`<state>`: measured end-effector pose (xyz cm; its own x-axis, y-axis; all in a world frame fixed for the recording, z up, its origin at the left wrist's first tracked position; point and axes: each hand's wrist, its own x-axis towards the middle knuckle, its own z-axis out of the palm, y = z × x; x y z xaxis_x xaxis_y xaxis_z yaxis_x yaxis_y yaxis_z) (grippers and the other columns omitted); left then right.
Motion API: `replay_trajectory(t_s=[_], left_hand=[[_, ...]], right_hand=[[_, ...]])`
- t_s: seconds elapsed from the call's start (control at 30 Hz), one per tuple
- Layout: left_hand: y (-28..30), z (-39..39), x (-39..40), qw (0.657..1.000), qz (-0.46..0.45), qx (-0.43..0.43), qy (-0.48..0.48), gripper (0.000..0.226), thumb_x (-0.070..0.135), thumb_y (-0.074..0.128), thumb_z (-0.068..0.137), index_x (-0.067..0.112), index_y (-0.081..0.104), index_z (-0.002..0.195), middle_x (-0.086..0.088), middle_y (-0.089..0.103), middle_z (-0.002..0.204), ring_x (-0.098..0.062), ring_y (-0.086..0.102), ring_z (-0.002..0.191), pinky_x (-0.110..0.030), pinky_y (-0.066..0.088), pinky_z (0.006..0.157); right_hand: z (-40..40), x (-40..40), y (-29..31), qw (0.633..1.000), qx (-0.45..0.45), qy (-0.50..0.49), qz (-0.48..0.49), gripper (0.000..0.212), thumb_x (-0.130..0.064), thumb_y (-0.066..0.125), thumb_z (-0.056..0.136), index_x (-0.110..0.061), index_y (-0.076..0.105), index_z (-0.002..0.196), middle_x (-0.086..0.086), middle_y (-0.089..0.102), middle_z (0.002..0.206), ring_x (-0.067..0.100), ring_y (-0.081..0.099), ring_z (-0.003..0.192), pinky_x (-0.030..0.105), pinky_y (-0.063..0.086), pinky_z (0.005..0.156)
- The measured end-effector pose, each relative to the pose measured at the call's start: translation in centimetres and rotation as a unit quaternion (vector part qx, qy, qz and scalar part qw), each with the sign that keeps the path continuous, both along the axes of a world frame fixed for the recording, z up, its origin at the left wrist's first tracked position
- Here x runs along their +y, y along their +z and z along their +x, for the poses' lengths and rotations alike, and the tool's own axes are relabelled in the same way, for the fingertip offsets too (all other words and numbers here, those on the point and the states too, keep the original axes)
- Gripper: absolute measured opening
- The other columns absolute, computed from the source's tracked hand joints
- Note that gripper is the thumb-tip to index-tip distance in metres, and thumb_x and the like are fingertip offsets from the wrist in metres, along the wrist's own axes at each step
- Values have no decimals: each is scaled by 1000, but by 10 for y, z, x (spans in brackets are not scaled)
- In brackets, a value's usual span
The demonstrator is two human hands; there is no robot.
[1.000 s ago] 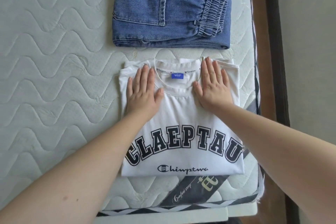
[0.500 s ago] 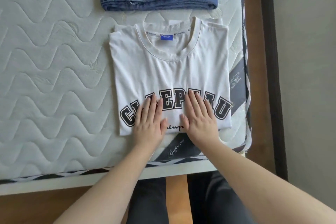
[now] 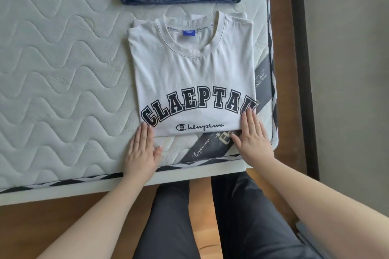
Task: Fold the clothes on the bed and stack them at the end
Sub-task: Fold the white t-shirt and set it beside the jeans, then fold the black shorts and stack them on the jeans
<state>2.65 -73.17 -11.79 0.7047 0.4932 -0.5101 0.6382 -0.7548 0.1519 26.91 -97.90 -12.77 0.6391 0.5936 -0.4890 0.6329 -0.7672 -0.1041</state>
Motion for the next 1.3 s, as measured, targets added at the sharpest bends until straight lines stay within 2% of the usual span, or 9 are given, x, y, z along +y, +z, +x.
replay_trajectory(t_s=[0.13, 0.23, 0.33, 0.47, 0.67, 0.93, 1.13, 1.2, 1.3], left_hand=[[29, 8, 2, 994, -49, 102, 12, 76, 55, 2, 96, 11, 7, 158, -5, -1, 166, -19, 0, 153, -43, 8, 123], [67, 25, 9, 988, -90, 126, 4, 58, 49, 15, 104, 22, 34, 151, 3, 21, 163, -14, 13, 150, -46, 19, 117], [124, 34, 20, 998, -43, 23, -43, 41, 42, 35, 102, 23, 61, 127, 3, 56, 135, -21, 48, 127, -40, 38, 101], [206, 34, 29, 993, 6, -94, -75, 47, 40, 36, 92, 14, 70, 112, -4, 68, 108, -29, 64, 99, -42, 51, 83], [296, 14, 13, 990, 41, -91, -104, 40, 41, 54, 96, 20, 62, 128, 0, 62, 128, -25, 56, 119, -42, 41, 96], [381, 15, 2, 974, 91, -118, -172, 64, 57, 23, 93, 22, 54, 137, -1, 56, 134, -23, 50, 125, -42, 37, 104], [423, 21, -14, 932, 186, -267, -160, 34, 33, 48, 90, 15, 72, 106, 0, 70, 100, -23, 66, 91, -37, 53, 78], [434, 23, -24, 914, 208, -322, -130, 31, 29, 50, 90, 13, 73, 104, -1, 70, 99, -22, 67, 90, -37, 53, 77], [452, 28, -46, 924, 224, -297, -85, 38, 33, 47, 88, 14, 71, 110, -1, 69, 102, -23, 66, 94, -39, 53, 80]], right_hand=[[-13, -8, 24, 997, 39, 27, -69, 77, -49, 36, 100, -8, 4, 156, 7, 0, 165, 20, 1, 152, 35, 3, 121], [-5, 0, 60, 986, 73, 73, -128, 70, -50, 26, 101, -13, 5, 157, 1, 5, 165, 20, 3, 151, 38, 2, 122], [-4, 10, 114, 988, 42, 111, -100, 59, -47, 35, 98, -20, 30, 150, -1, 37, 153, 22, 28, 143, 37, 17, 118], [-5, 30, 194, 994, 10, 88, -58, 38, -45, 37, 99, -25, 52, 127, -4, 63, 124, 22, 55, 116, 34, 36, 95], [-36, 58, 306, 992, -30, 79, 93, 32, -34, 45, 99, -21, 63, 121, 0, 69, 111, 27, 62, 103, 38, 42, 88], [-71, 70, 384, 964, -150, 138, 170, 28, -26, 68, 86, -12, 69, 110, 5, 69, 91, 32, 65, 80, 39, 49, 73], [-60, 53, 421, 954, -154, 124, 226, 26, -29, 71, 85, -15, 70, 106, 2, 71, 95, 30, 67, 86, 42, 53, 74], [-54, 40, 433, 952, -153, 136, 226, 27, -33, 72, 85, -18, 71, 108, -2, 71, 98, 26, 67, 90, 41, 54, 78], [-45, 23, 449, 943, -151, 207, 212, 28, -37, 75, 79, -21, 72, 102, -5, 70, 98, 22, 67, 94, 40, 54, 85]])
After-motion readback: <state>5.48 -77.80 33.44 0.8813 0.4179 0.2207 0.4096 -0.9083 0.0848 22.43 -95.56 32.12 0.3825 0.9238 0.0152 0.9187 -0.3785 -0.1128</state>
